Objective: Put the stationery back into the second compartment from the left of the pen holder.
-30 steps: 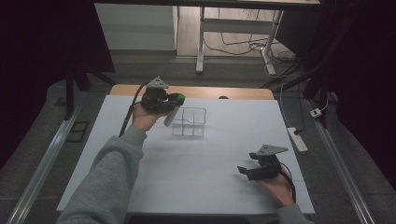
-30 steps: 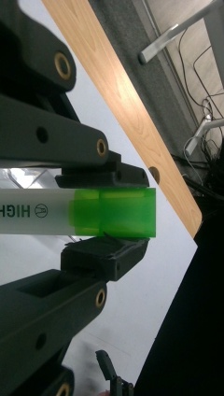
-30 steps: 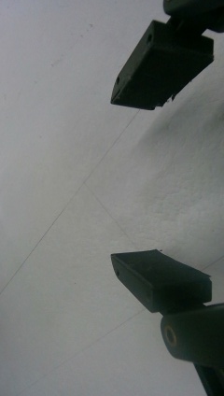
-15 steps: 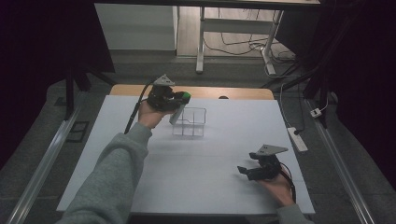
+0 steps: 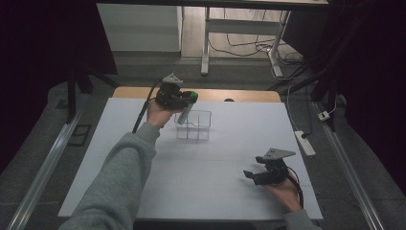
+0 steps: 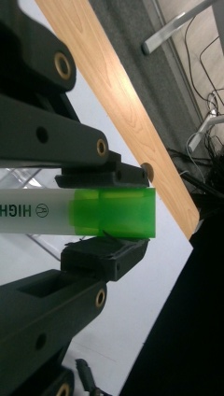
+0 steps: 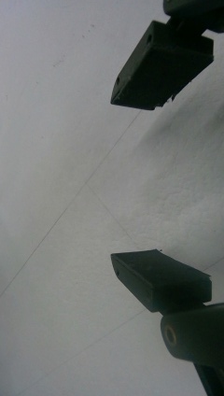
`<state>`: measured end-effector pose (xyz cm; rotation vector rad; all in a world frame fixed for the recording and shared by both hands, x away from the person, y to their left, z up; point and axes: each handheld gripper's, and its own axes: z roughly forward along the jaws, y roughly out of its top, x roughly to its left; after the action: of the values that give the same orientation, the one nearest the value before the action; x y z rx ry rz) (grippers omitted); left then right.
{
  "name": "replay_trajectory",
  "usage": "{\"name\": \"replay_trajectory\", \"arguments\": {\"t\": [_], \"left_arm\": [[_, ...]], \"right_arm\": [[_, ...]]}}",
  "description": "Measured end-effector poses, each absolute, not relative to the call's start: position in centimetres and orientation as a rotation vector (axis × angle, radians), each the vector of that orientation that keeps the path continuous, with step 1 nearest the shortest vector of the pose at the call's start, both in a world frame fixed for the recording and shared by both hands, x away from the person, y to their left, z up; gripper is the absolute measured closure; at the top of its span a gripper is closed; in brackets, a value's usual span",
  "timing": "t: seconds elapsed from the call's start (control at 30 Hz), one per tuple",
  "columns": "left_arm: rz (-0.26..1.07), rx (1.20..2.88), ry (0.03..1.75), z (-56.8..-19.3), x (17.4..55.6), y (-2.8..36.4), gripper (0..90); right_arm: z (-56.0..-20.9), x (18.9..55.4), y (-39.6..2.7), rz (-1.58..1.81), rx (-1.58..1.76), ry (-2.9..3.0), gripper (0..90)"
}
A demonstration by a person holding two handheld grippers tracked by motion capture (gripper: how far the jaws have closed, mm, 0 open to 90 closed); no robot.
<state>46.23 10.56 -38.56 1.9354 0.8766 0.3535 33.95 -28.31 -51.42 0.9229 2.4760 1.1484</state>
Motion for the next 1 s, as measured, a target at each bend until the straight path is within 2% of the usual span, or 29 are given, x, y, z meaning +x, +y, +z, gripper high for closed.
{"name": "replay_trajectory", "arguments": {"t": [1.0], "left_arm": [[0.362, 1.913, 0.884, -39.5, 49.2, 7.7, 66.4]], "right_arm": [[-51.4, 33.9, -28.2, 1.132, 0.906, 2.486, 20.0]]}}
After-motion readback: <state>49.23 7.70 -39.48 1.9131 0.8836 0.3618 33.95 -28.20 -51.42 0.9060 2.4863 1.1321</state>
